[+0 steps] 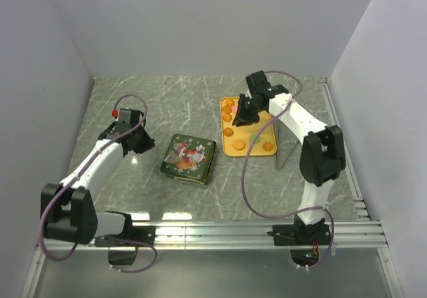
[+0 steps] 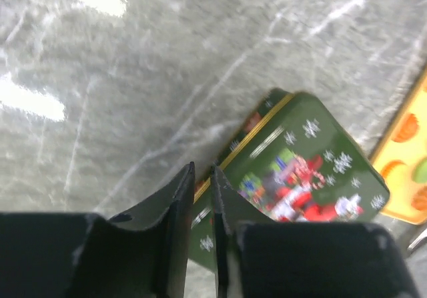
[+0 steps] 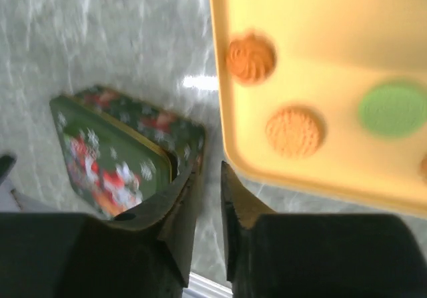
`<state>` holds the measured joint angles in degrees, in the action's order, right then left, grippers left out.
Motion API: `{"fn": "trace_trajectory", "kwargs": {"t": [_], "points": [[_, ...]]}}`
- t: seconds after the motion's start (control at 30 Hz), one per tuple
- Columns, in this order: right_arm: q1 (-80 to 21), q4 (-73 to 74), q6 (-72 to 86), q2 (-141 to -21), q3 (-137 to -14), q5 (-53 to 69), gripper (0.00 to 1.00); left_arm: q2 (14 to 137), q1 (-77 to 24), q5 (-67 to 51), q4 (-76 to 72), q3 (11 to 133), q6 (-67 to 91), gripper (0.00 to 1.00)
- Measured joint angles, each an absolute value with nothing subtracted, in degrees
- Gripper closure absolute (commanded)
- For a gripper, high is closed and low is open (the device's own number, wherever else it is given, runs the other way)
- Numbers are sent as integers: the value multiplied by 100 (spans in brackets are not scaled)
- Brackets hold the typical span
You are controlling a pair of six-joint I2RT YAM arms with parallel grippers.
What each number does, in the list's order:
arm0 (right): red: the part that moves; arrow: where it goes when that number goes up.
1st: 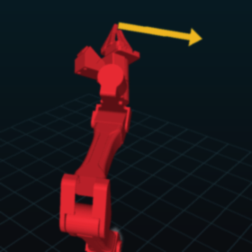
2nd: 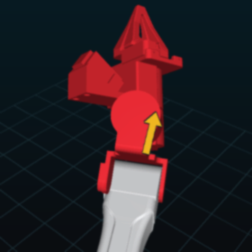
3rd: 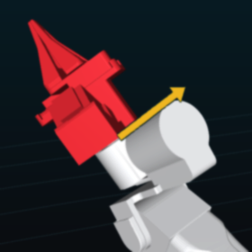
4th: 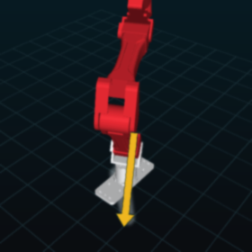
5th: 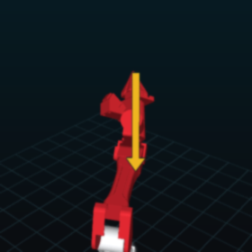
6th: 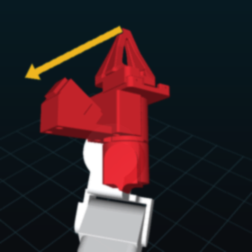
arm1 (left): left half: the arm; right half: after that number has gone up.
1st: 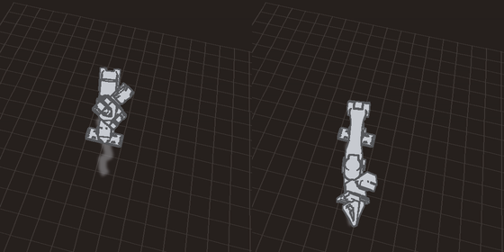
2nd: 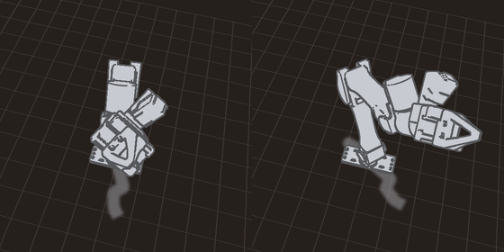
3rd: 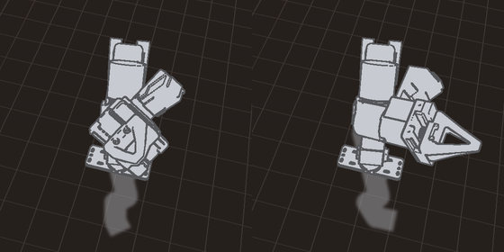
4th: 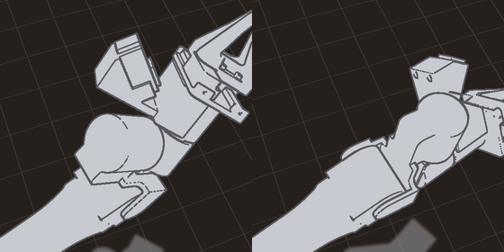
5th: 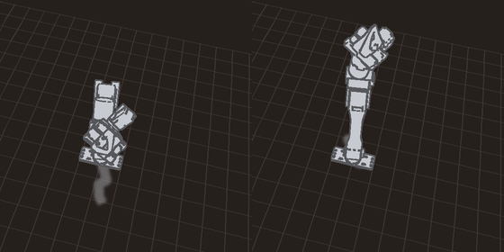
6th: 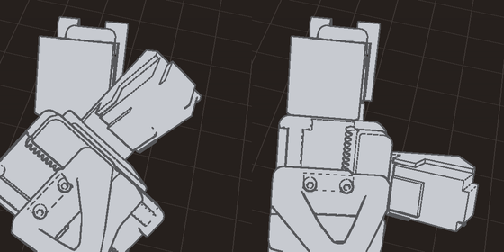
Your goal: Pack the cookies
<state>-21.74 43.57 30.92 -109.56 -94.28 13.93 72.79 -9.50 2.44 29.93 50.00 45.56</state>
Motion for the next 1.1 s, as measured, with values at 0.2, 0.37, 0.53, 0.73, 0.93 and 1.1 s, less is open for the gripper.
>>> {"fn": "trace_trajectory", "kwargs": {"t": [0.2,0.37,0.53,0.73,0.93,1.1], "points": [[-2536,3846,3301,-10143,-7472,1925,89,8322,-674,43,2790,5356,4174,80],[-2985,3474,3603,-10403,-6687,2451,92,8949,-657,-176,2703,5393,3975,82],[-3310,3218,3745,-10886,-6921,2714,93,9142,-690,-362,2672,5393,3940,84],[-3371,3041,3811,-11443,-7603,2842,94,9347,-1116,-419,2620,5465,3942,85],[-3323,3253,3804,-11520,-7647,2755,94,9476,-1621,-14,2639,5697,3986,87],[-3323,3308,3800,-11524,-7647,2738,95,9476,-1721,172,2639,5717,4051,87]]}}
